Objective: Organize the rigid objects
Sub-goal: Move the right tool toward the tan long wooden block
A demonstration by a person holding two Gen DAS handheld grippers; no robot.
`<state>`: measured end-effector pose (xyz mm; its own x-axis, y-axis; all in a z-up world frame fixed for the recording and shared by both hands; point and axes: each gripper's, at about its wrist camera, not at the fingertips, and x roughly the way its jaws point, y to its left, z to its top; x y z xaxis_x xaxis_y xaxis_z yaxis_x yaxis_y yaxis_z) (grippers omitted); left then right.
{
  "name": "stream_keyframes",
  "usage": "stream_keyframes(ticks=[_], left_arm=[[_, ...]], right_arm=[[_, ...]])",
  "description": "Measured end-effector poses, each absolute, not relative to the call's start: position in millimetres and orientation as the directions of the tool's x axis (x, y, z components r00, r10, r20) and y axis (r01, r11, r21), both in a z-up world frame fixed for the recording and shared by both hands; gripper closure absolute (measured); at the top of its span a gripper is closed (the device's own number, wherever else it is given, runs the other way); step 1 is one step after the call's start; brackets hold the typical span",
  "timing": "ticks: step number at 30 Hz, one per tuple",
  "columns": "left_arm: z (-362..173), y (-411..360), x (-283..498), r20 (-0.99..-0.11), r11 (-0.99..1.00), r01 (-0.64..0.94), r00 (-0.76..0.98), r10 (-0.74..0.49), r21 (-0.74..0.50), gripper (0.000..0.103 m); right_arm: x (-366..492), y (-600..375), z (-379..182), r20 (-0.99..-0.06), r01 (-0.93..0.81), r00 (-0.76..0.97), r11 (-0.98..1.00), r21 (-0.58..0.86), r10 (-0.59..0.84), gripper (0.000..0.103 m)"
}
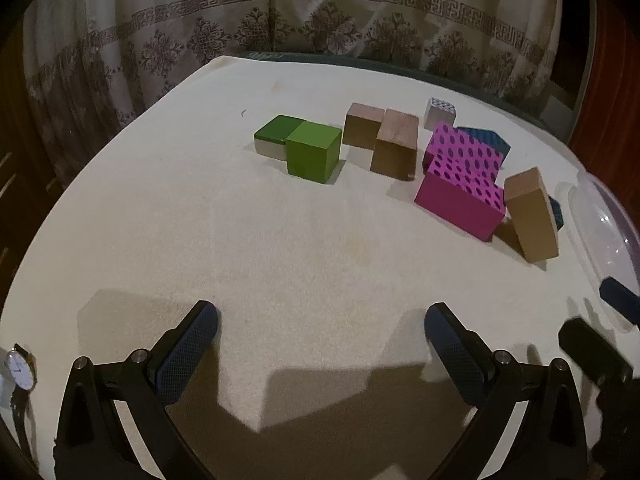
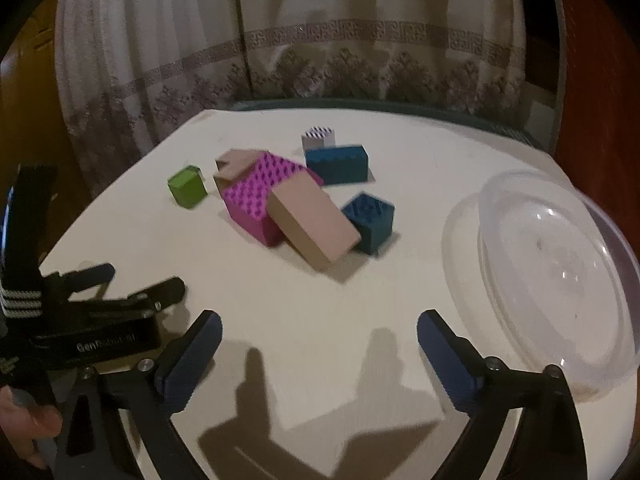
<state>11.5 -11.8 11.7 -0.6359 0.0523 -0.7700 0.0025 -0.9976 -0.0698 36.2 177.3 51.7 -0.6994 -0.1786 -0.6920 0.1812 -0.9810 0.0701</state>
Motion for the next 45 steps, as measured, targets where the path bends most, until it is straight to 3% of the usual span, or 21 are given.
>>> stream_keyframes(ticks=[15,19,32,39,45], left_arm=[[11.3,-15.4,9.1,-0.761,-0.995,0.006,-0.644,0.076,-0.104,0.000],[9.5,-13.8,9.4,-0.760,-0.995,0.007,-0.645,0.074,-0.102,0.000],[14.5,-14.4,9.1,-0.760,-0.995,-0.001,-0.646,0.076,-0.098,0.000],[25.4,-16.6,16.2,-0.742,-0.994,-0.003,-0.666,0.084,-0.110,0.000],[41.8,-20.3,32.4,-0.708,-0.993,-0.013,-0.701,0.090,-0.114,0.000]], right_arm=[[-6.7,151.7,58.8,-0.652,0.303,-0.727,-0.953,-0.022,-0.216,0.037],[-14.2,144.8,55.0,-0.644,0.295,-0.745,-0.952,-0.080,-0.177,0.037],[-19.9,149.3,57.5,-0.650,0.293,-0.738,-0.954,-0.068,-0.180,0.038],[-13.4,168.5,75.3,-0.641,0.255,-0.730,-0.965,0.068,-0.238,0.038],[20.0,185.1,134.4,-0.533,0.246,-0.787,-0.950,0.192,-0.311,0.038]])
